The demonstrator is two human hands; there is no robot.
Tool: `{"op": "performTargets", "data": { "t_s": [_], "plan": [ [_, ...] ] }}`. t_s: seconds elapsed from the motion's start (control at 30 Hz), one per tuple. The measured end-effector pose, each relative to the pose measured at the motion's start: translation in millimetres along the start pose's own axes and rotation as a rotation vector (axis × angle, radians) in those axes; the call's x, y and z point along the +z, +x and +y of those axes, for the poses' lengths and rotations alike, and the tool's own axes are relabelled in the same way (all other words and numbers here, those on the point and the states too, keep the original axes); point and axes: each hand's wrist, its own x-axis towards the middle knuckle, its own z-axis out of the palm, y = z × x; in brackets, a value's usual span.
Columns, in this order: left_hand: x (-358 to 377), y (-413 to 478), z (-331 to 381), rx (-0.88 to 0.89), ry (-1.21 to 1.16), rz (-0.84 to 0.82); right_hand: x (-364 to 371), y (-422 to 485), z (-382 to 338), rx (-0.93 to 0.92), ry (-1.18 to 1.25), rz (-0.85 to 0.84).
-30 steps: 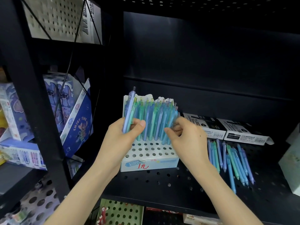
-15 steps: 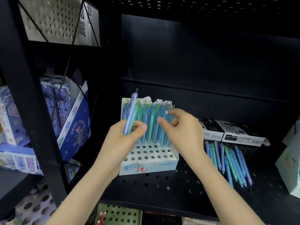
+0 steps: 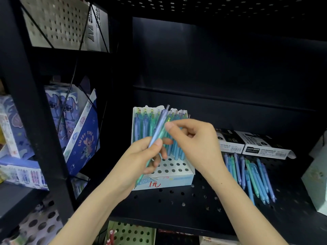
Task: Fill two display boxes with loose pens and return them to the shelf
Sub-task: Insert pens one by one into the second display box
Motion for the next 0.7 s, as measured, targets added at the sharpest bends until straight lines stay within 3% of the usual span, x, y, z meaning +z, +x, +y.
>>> {"op": "performTargets", "data": {
  "t_s": [0.1, 0.3, 0.43, 0.7],
  "plan": [
    [3, -2, 1, -0.005, 0.03, -0.04, -1, -4, -6, 0.057, 0.157, -0.135],
    [-9, -1, -7, 0.089, 0.266, 0.238, -32, 7, 0, 0.044, 0.288, 0.267],
    [-18, -2, -8, 0.131, 0.311, 0.311, -28, 6, 13, -0.019, 0.021, 0.343],
    [-19, -4, -10, 0.179, 0.325, 0.337, -3, 3, 25, -0.029, -0.244, 0.218]
  ]
}}
